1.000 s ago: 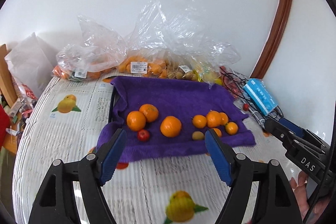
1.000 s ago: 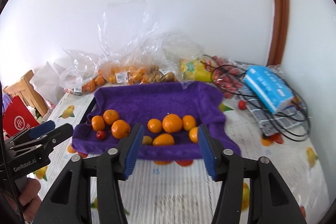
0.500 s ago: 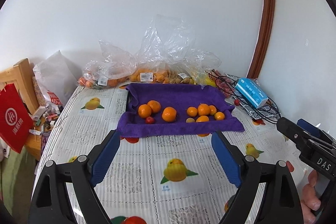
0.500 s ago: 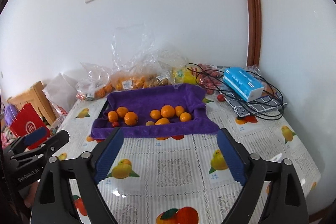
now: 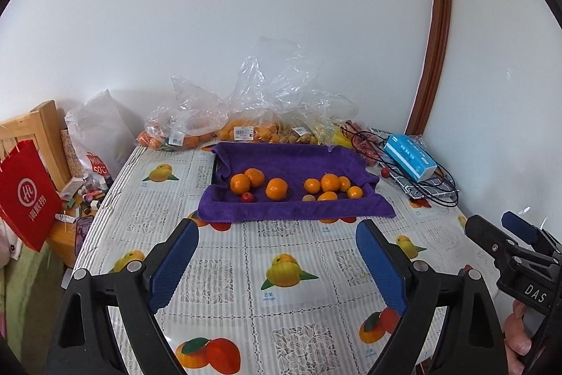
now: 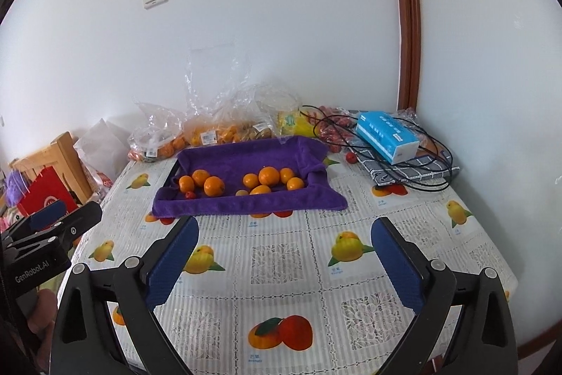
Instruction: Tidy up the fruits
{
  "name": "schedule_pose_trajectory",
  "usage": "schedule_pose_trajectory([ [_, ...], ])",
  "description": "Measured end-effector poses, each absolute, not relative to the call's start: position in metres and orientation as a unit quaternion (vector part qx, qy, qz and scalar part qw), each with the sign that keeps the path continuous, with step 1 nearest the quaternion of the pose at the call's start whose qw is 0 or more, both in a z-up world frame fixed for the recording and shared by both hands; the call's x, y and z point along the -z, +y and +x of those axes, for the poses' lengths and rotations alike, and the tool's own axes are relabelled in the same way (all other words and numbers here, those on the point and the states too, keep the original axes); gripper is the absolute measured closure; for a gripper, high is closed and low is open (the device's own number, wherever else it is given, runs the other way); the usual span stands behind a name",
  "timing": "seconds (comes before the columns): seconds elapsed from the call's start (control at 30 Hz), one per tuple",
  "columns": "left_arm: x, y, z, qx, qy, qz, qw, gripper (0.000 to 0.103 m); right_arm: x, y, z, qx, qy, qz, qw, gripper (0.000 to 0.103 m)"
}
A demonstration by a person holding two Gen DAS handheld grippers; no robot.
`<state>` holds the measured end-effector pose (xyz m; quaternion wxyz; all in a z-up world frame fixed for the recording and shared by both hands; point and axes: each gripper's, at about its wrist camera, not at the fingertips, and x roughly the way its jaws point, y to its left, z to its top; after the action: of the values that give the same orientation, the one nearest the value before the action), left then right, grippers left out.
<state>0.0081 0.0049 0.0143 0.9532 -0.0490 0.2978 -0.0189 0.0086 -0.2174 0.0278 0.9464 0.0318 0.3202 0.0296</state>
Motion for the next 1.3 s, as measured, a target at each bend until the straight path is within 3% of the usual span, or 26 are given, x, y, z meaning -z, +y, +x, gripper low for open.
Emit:
schedule_pose_trajectory([
  [1.3,-0.015,0.007,0.003,0.021,0.297,-0.058,0.953,0.012,-0.035,-0.215,-0.005,-0.036,0.309,0.031,0.950,0.005],
])
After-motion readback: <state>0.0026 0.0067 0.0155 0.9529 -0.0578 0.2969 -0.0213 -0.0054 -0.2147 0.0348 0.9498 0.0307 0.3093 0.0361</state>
